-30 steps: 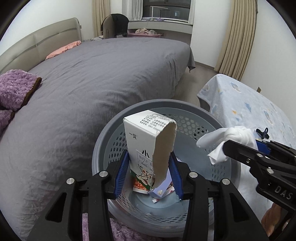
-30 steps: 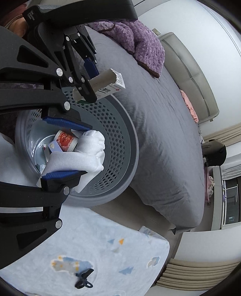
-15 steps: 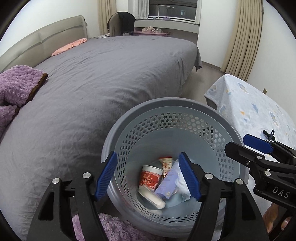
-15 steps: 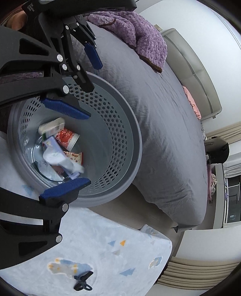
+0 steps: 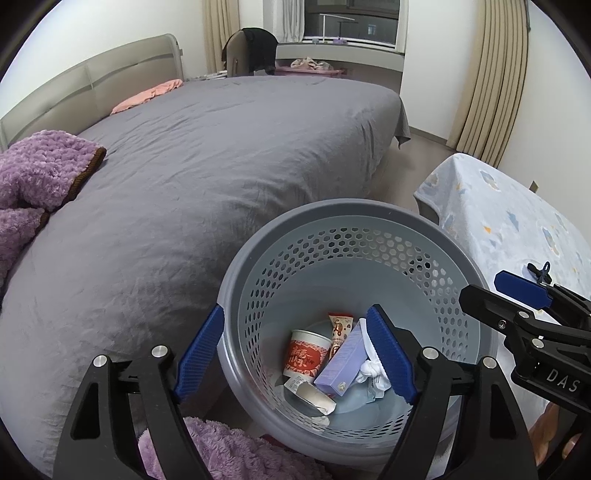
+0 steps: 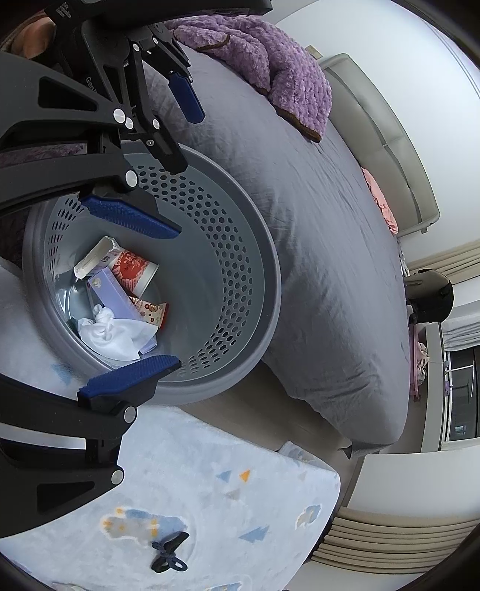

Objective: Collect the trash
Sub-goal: 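Move both tools back over the bed toward the crumpled paper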

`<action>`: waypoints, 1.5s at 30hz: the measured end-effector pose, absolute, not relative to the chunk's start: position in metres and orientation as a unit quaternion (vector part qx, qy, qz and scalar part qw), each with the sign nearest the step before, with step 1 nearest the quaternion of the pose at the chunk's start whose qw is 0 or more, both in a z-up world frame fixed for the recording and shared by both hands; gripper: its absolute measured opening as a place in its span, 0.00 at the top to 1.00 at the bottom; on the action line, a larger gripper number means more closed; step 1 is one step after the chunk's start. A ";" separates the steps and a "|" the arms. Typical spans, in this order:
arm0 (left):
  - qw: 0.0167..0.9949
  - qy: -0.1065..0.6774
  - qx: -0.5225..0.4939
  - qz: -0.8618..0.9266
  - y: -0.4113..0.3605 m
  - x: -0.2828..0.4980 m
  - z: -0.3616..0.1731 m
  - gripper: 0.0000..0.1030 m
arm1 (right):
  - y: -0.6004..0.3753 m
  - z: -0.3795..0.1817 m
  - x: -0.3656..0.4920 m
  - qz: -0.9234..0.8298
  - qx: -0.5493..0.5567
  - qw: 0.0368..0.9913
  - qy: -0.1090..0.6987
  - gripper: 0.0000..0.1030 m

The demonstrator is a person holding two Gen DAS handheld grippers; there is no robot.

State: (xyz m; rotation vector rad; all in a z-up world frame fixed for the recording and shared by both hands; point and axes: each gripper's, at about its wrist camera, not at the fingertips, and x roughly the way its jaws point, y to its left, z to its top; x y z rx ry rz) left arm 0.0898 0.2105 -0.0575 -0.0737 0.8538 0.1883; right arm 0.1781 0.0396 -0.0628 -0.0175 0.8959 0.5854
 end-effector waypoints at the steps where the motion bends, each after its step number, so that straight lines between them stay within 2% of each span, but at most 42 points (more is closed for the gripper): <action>1: 0.905 0.413 -0.035 0.092 0.211 0.090 -0.057 0.24 | 0.039 -0.062 0.177 0.278 -0.008 0.861 0.426 0.39; 12: 0.909 0.401 -0.034 0.106 0.212 0.080 -0.045 0.15 | 0.034 -0.054 0.170 0.273 -0.008 0.866 0.419 0.39; 23: 0.913 0.396 -0.030 0.095 0.191 0.071 -0.037 0.12 | 0.000 -0.048 0.156 0.246 0.007 0.874 0.420 0.38; 45: 0.914 0.406 0.000 -0.012 0.072 0.083 -0.034 0.11 | -0.222 -0.056 0.116 0.056 0.096 0.902 0.417 0.37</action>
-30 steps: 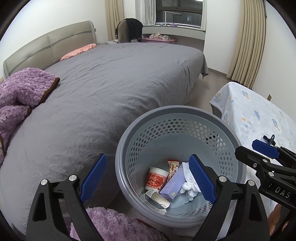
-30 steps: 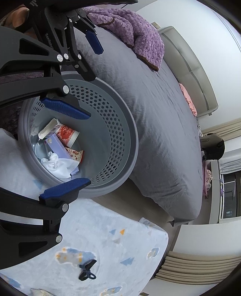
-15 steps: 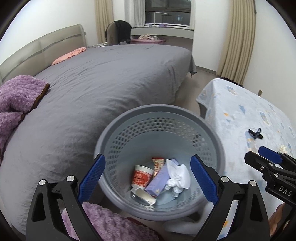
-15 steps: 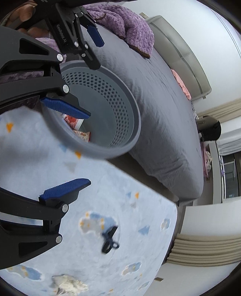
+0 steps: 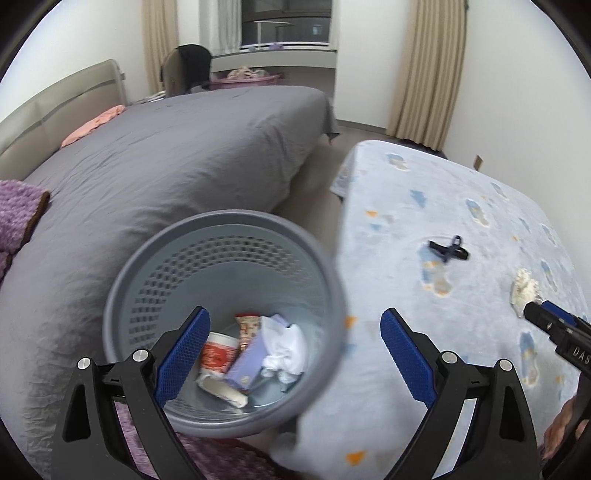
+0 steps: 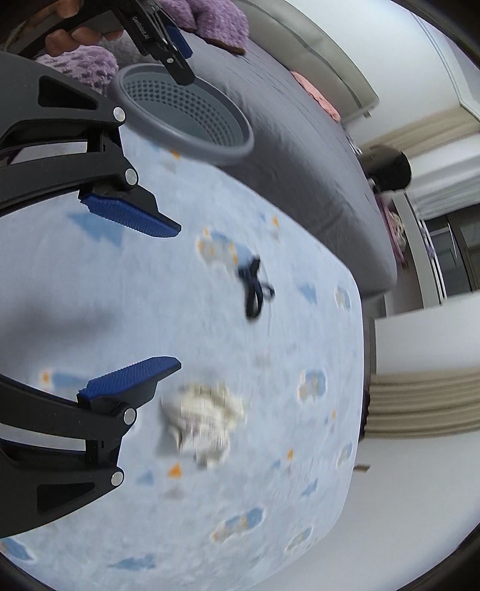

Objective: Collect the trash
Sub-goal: 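Move both tools back over the bed toward the crumpled paper, then grasp the crumpled white paper with the right tool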

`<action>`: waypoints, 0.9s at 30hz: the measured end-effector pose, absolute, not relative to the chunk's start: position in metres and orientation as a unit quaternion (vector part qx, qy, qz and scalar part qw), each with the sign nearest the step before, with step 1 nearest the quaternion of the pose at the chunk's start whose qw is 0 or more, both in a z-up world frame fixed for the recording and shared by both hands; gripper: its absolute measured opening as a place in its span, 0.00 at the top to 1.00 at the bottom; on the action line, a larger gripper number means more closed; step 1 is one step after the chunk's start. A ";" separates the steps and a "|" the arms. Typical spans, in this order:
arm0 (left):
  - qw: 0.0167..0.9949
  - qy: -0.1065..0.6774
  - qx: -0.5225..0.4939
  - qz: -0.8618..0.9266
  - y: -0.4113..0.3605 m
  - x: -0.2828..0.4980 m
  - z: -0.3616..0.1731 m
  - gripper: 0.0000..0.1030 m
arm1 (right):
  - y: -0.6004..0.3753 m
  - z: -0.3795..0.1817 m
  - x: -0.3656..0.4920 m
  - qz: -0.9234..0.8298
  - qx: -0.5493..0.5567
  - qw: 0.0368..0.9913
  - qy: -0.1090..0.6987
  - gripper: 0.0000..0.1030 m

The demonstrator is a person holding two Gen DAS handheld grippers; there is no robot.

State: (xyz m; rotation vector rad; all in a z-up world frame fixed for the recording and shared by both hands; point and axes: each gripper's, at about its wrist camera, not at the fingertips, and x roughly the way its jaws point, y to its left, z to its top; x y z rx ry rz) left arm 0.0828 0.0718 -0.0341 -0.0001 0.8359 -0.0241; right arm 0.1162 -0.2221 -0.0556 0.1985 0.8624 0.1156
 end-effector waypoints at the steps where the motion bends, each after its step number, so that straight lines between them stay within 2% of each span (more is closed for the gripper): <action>1: 0.914 0.406 0.003 -0.017 0.065 0.083 -0.034 0.11 | -0.229 -0.055 0.115 0.050 0.099 0.903 0.415 0.37; 10: 0.914 0.402 0.032 -0.048 0.015 0.083 -0.031 0.11 | -0.284 -0.063 0.107 0.013 0.125 0.904 0.409 0.36; 27: 0.909 0.404 0.051 -0.092 -0.045 0.091 -0.037 0.11 | -0.315 -0.078 0.114 -0.002 0.125 0.897 0.424 0.34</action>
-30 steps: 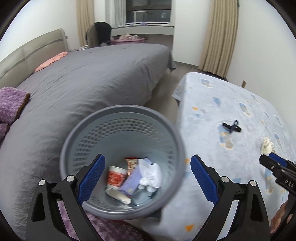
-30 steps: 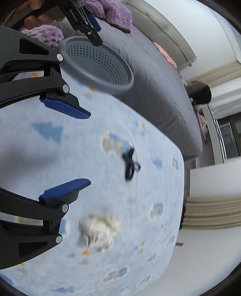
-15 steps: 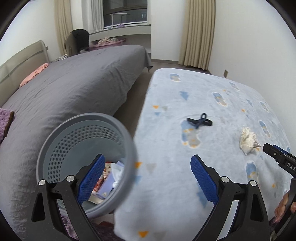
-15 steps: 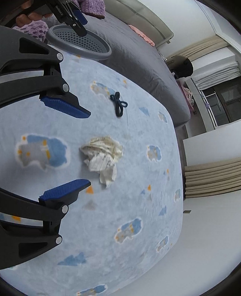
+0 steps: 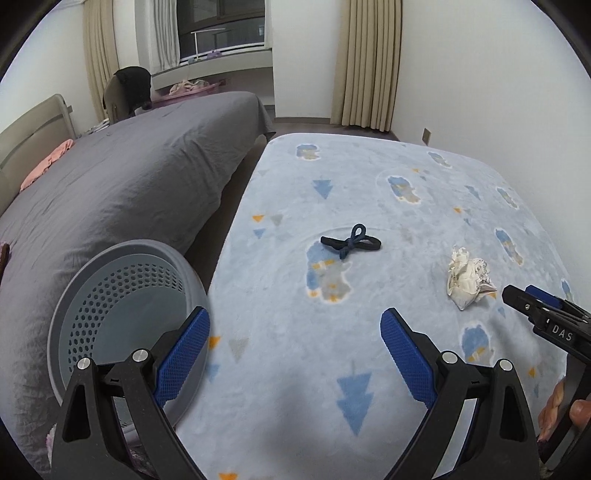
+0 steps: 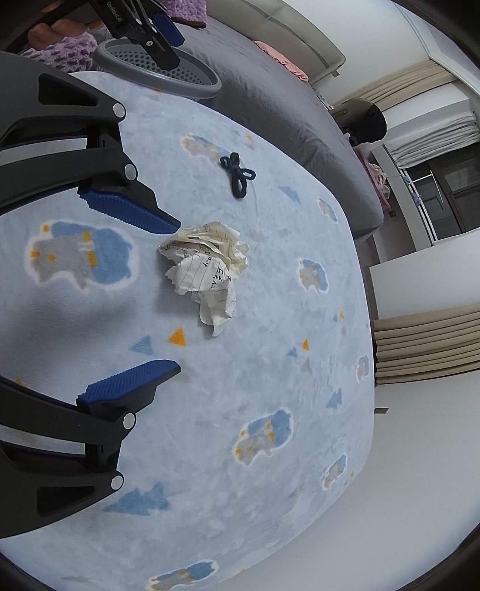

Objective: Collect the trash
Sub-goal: 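Grasp the crumpled white paper with the right tool, then grasp the dark blue hair tie with the left tool while right holds paper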

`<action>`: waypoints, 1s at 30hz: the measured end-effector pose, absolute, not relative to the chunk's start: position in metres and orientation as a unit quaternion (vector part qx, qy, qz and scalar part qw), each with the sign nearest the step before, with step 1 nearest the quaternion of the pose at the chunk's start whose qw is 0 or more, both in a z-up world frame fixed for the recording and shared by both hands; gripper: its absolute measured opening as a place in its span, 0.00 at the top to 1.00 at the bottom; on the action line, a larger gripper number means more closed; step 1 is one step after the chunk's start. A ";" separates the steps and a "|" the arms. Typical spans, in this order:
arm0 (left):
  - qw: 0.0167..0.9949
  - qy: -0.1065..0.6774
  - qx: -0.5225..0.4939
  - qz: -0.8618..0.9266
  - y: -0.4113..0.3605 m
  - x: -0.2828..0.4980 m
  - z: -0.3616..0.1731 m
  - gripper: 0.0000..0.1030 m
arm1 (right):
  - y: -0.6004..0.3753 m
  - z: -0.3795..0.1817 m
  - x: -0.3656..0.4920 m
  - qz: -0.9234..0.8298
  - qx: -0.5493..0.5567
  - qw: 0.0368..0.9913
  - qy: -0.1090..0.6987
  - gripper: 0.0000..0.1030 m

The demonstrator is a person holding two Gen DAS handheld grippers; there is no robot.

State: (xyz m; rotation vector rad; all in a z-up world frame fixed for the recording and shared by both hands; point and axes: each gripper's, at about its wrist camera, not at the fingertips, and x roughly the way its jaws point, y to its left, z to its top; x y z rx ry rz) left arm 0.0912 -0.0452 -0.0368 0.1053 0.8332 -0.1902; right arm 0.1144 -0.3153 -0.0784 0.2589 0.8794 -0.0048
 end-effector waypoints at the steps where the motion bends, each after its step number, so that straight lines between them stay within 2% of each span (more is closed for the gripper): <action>1: 0.908 0.406 0.051 -0.093 -0.046 0.093 -0.038 0.11 | -0.315 -0.080 0.117 -0.001 0.125 0.896 0.426 0.34; 22: 0.901 0.422 0.050 -0.083 -0.043 0.112 -0.057 0.11 | -0.282 -0.112 0.182 -0.014 0.079 0.883 0.462 0.31; 23: 0.900 0.424 0.050 -0.083 -0.043 0.113 -0.058 0.11 | -0.283 -0.112 0.182 -0.014 0.081 0.885 0.458 0.33; 24: 0.900 0.425 0.051 -0.083 -0.044 0.113 -0.059 0.11 | -0.283 -0.111 0.181 -0.011 0.083 0.886 0.456 0.41; 26: 0.899 0.428 0.051 -0.084 -0.045 0.114 -0.061 0.11 | -0.283 -0.111 0.181 -0.004 0.085 0.887 0.455 0.53; 30: 0.896 0.432 0.047 -0.089 -0.048 0.117 -0.063 0.11 | -0.286 -0.108 0.177 0.003 0.092 0.889 0.448 0.57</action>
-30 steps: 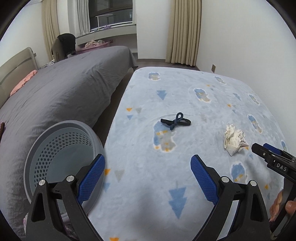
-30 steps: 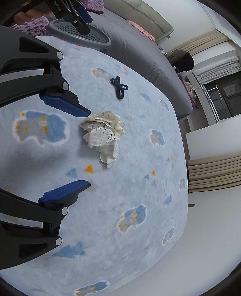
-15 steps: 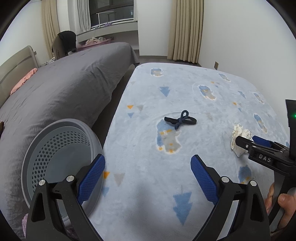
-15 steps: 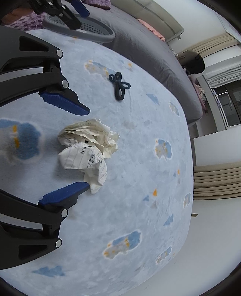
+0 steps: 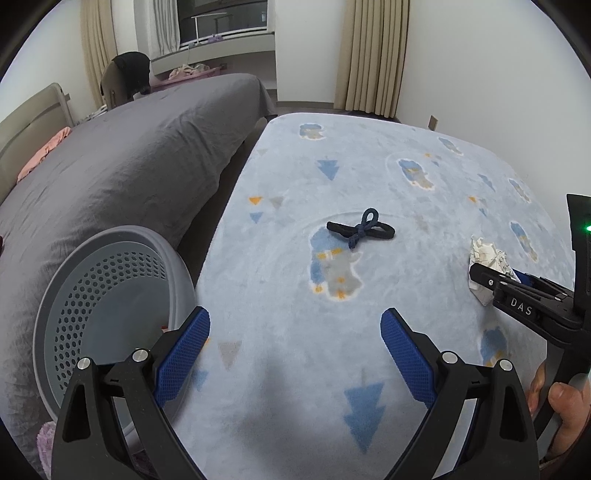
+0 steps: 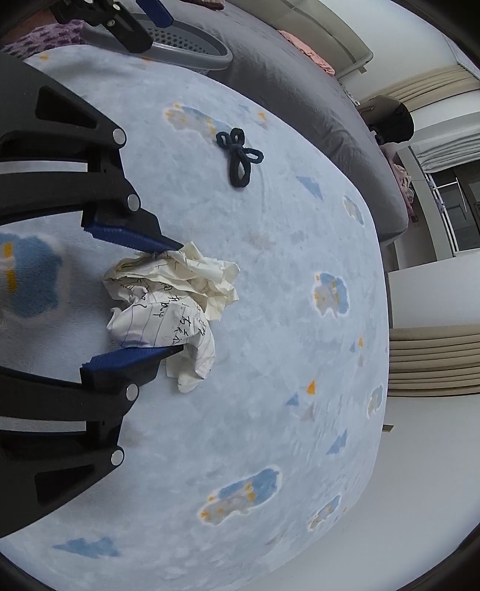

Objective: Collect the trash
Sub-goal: 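Grasp the dark blue hair tie with the left tool while right holds paper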

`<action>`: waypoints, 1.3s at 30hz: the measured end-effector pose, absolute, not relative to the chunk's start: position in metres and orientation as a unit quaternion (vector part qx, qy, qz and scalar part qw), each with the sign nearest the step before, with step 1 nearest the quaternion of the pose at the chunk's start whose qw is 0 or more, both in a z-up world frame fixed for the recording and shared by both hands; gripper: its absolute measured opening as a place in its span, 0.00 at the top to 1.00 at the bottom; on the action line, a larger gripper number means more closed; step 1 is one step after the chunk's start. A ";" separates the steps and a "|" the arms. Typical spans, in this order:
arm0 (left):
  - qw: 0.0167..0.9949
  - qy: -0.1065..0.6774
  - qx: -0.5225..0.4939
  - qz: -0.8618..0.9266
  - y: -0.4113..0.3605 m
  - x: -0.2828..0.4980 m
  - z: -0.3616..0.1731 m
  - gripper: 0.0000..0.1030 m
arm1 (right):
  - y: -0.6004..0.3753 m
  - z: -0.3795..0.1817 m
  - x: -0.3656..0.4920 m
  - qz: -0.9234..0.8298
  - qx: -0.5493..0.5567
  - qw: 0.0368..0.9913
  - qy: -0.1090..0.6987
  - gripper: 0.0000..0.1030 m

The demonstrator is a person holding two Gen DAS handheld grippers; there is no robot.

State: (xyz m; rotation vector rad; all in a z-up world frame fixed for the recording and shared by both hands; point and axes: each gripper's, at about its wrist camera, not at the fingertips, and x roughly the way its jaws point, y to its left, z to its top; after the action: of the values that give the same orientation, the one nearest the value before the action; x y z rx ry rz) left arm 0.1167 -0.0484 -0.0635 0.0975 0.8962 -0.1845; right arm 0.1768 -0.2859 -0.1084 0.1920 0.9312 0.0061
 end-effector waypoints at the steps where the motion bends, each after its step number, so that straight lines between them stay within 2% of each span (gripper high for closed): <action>1: 0.896 0.433 0.046 -0.090 -0.049 0.117 -0.064 0.11 | -0.288 -0.106 0.176 0.006 0.098 0.890 0.445 0.57; 16: 0.891 0.438 0.045 -0.113 -0.096 0.168 -0.074 0.11 | -0.320 -0.085 0.163 0.016 0.146 0.901 0.408 0.57; 33: 0.885 0.453 0.051 -0.097 -0.123 0.223 -0.110 0.11 | -0.317 -0.086 0.165 0.028 0.135 0.903 0.406 0.57; 35: 0.884 0.454 0.048 -0.098 -0.124 0.224 -0.112 0.15 | -0.317 -0.086 0.165 0.028 0.136 0.903 0.406 0.57; 39: 0.878 0.463 0.023 -0.121 -0.123 0.225 -0.114 0.41 | -0.317 -0.086 0.165 0.029 0.137 0.903 0.406 0.57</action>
State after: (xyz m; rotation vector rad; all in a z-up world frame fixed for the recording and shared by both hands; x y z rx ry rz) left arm 0.2251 -0.1233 -0.1143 0.0481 0.9649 -0.2527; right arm 0.1652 -0.3175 -0.0861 0.2822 0.8397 0.0590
